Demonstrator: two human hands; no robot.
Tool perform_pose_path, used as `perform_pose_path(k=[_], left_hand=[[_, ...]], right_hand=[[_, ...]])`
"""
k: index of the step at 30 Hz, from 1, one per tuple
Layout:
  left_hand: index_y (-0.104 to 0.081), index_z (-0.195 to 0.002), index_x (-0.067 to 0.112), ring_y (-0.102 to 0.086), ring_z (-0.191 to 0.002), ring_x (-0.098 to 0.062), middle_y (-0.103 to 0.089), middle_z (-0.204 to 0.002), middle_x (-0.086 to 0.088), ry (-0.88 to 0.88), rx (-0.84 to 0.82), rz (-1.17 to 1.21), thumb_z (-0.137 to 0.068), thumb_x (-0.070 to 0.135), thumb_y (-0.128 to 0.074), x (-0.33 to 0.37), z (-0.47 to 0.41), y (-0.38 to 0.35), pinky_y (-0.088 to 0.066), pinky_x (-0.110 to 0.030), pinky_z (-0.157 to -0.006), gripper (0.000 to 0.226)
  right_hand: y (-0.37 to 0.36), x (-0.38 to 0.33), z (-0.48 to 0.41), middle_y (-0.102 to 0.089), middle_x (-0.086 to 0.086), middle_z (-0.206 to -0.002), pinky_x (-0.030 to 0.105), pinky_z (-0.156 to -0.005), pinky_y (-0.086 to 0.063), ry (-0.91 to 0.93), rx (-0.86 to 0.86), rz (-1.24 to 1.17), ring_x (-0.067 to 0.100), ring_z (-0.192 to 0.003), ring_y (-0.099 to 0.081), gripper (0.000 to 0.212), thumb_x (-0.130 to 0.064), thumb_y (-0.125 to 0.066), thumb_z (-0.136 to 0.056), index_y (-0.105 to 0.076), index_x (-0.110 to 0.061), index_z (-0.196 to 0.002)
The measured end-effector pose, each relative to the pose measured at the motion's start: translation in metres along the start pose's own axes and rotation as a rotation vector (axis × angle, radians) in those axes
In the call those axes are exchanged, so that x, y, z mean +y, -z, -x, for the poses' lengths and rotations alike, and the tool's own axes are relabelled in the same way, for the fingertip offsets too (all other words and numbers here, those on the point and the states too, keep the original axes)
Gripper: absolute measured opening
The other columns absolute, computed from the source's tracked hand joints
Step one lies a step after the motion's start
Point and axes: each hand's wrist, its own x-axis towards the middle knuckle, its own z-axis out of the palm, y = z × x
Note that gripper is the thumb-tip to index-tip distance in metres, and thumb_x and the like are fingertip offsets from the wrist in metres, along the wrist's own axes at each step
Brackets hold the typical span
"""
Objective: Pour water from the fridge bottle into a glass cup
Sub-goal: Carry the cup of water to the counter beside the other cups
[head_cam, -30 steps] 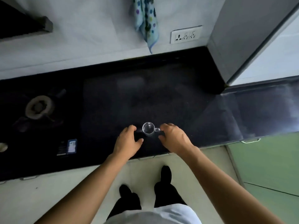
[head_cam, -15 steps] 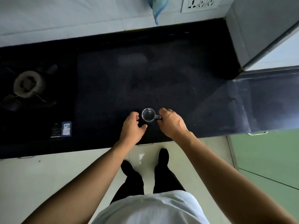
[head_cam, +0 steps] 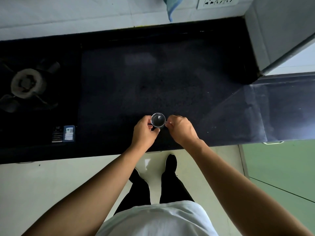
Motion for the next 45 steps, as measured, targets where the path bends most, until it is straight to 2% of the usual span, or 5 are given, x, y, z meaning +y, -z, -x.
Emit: perform_pose_path(k=[9,19,24,34,45], left_hand=[[-0.059,-0.1,0.038,-0.064,-0.089,-0.001,-0.067,-0.099,0.018,-0.009,-0.038,0.059,-0.078,0.024,-0.084,-0.005,0.007,0.011,-0.051,-0.017,-0.071,0.037],[-0.064,-0.11,0.026,-0.065,-0.093,-0.004,-0.069,-0.108,0.01,-0.034,0.003,0.082,-0.077,0.033,-0.085,-0.005,0.03,0.043,-0.057,-0.025,-0.078,0.039],[-0.063,-0.109,0.028,-0.064,-0.096,-0.001,-0.067,-0.109,0.011,-0.066,0.074,0.104,-0.078,0.028,-0.084,-0.004,0.043,0.071,-0.053,-0.015,-0.076,0.038],[-0.064,-0.115,0.027,-0.063,-0.1,0.001,-0.065,-0.112,0.013,-0.06,0.263,0.132,-0.078,0.032,-0.084,-0.008,0.068,0.134,-0.055,-0.019,-0.083,0.042],[-0.063,-0.113,0.028,-0.063,-0.098,0.002,-0.066,-0.11,0.014,-0.029,0.423,0.173,-0.079,0.031,-0.083,-0.06,0.105,0.216,-0.052,-0.016,-0.082,0.04]], right_hand=[[0.002,-0.006,0.009,-0.066,0.006,-0.087,0.029,-0.059,-0.041,-0.001,-0.01,-0.039,0.023,-0.073,-0.061,0.019,-0.026,-0.055,-0.1,-0.067,-0.011,-0.097],[0.009,-0.035,0.026,-0.065,0.004,-0.079,0.03,-0.056,-0.044,0.07,-0.031,-0.049,0.024,-0.069,-0.06,0.019,-0.026,-0.059,-0.099,-0.063,-0.013,-0.085],[0.013,-0.061,0.031,-0.06,-0.002,-0.073,0.024,-0.054,-0.036,0.164,-0.032,-0.038,0.019,-0.063,-0.056,0.021,-0.023,-0.061,-0.098,-0.058,-0.017,-0.078],[0.013,-0.127,0.028,-0.056,-0.005,-0.067,0.018,-0.048,-0.032,0.355,-0.042,-0.011,0.007,-0.054,-0.049,0.017,-0.023,-0.064,-0.096,-0.063,-0.013,-0.082],[-0.022,-0.23,0.046,-0.061,0.003,-0.071,0.037,-0.057,-0.05,0.54,-0.118,0.066,0.02,-0.06,-0.055,0.018,-0.02,-0.061,-0.097,-0.064,-0.01,-0.083]])
